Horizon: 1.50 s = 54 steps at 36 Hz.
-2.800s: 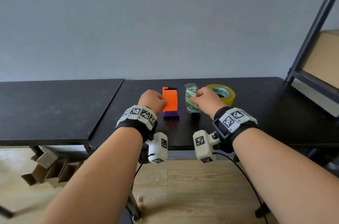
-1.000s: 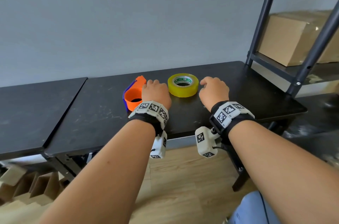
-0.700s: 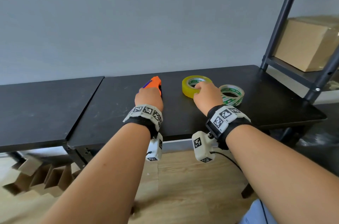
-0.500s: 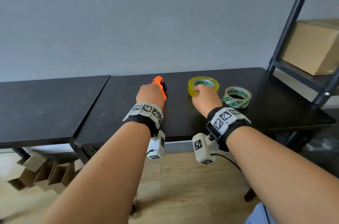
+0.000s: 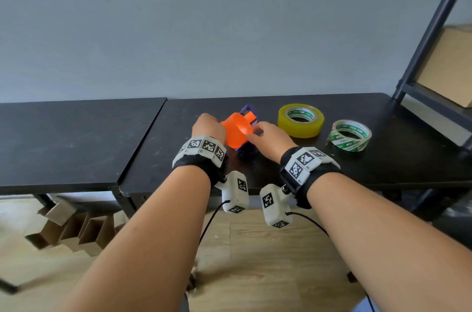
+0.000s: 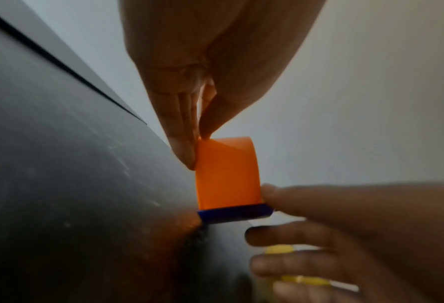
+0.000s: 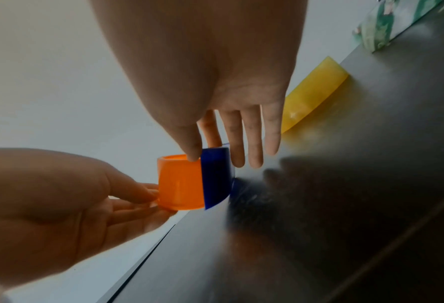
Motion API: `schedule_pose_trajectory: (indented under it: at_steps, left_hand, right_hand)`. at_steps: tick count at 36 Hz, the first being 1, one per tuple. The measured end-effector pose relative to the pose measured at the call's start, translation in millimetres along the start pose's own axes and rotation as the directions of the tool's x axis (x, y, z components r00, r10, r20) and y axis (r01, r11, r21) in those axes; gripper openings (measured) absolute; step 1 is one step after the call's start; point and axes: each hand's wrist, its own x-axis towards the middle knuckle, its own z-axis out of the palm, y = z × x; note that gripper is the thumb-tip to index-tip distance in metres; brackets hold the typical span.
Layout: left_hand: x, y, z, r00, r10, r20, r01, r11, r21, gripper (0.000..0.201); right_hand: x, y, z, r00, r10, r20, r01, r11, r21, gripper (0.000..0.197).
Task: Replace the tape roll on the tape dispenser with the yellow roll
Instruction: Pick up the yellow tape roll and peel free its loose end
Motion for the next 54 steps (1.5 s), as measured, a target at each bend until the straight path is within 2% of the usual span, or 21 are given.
schedule_pose_trajectory:
  at_steps: [6,10,13,16,19,21,24,27,31,33,36,40,42,44,47,51,54]
  left_hand:
    - [5.3,-12.9,3.0,0.996,0.085,-0.01,-0.083,0.987,0.135,0.043]
    - [6.8,-18.1,6.1,0.969,0.248,-0.011,-0.242,0.953,0.185,0.052]
    - [7.9,-23.1,9.8,0.942,0.332,0.055,-0.334,0.903,0.27,0.043]
    - [9.7,-27.3,12.2,0.95,0.29,0.116,-0.312,0.899,0.309,0.029]
    - [13.1,-29.1,10.2,0.972,0.224,0.067,-0.234,0.934,0.269,0.016]
    - [15.4,-29.5,6.2,0.988,0.15,0.046,-0.157,0.958,0.241,0.025]
    - [19.3,-31.3,1.0,0.991,0.123,0.055,-0.134,0.944,0.301,0.042]
    - [19.3,-35.4,-0.8,0.975,0.215,0.056,-0.22,0.897,0.384,0.039]
    - [15.9,-33.2,-2.9,0.97,0.229,0.081,-0.242,0.887,0.393,0.044]
    - [12.6,-28.5,-3.4,0.965,0.259,0.049,-0.258,0.89,0.377,0.047]
    - [7.8,-16.6,-0.7,0.951,0.31,0.0,-0.289,0.886,0.362,0.045]
    - [1.1,8.5,8.6,0.928,0.373,-0.004,-0.352,0.877,0.327,0.046]
    - [-2.6,22.0,16.4,0.911,0.413,0.023,-0.396,0.854,0.337,0.046]
    - [-5.4,34.7,27.6,0.884,0.463,0.069,-0.457,0.821,0.342,0.046]
    - [-8.5,51.9,48.4,0.85,0.509,0.134,-0.521,0.778,0.352,0.047]
    - [-6.8,70.7,78.3,0.829,0.501,0.248,-0.559,0.743,0.368,0.044]
    - [-2.8,81.5,99.1,0.824,0.436,0.361,-0.559,0.729,0.395,0.049]
  right_hand:
    - [7.9,-12.1,7.1,0.999,-0.013,-0.047,0.015,0.999,0.033,0.032]
    - [17.5,-16.3,10.7,0.997,0.009,-0.07,-0.005,0.999,0.045,0.044]
    - [24.5,-18.6,14.0,0.996,0.006,-0.087,-0.004,1.0,0.027,0.047]
    - [30.4,-19.3,17.1,0.993,-0.007,-0.117,0.009,1.0,0.017,0.027]
    - [34.1,-19.6,18.1,0.987,-0.006,-0.159,0.006,1.0,-0.002,0.023]
    - [36.6,-19.6,19.3,0.982,0.017,-0.186,-0.018,1.0,0.0,0.023]
    - [40.7,-21.0,21.3,0.981,0.041,-0.188,-0.04,0.999,0.011,0.026]
    - [44.3,-22.4,20.6,0.979,0.073,-0.188,-0.076,0.997,-0.004,0.034]
    - [45.4,-20.8,18.8,0.978,0.091,-0.189,-0.09,0.996,0.014,0.039]
    - [44.1,-18.7,14.8,0.978,0.087,-0.191,-0.083,0.996,0.029,0.041]
    - [40.9,-10.3,3.0,0.977,0.08,-0.199,-0.077,0.997,0.025,0.04]
    - [34.7,11.4,-19.4,0.973,0.087,-0.212,-0.09,0.996,-0.006,0.032]
    - [31.2,23.9,-30.6,0.968,0.1,-0.228,-0.117,0.991,-0.061,0.019]
    - [28.8,37.4,-42.5,0.952,0.119,-0.284,-0.157,0.981,-0.117,0.027]
    - [20.1,53.7,-61.9,0.946,0.16,-0.282,-0.197,0.975,-0.106,0.026]
    - [17.5,75.4,-77.6,0.945,0.186,-0.267,-0.222,0.969,-0.112,0.04]
    - [18.6,84.1,-80.7,0.954,0.195,-0.229,-0.226,0.967,-0.119,0.044]
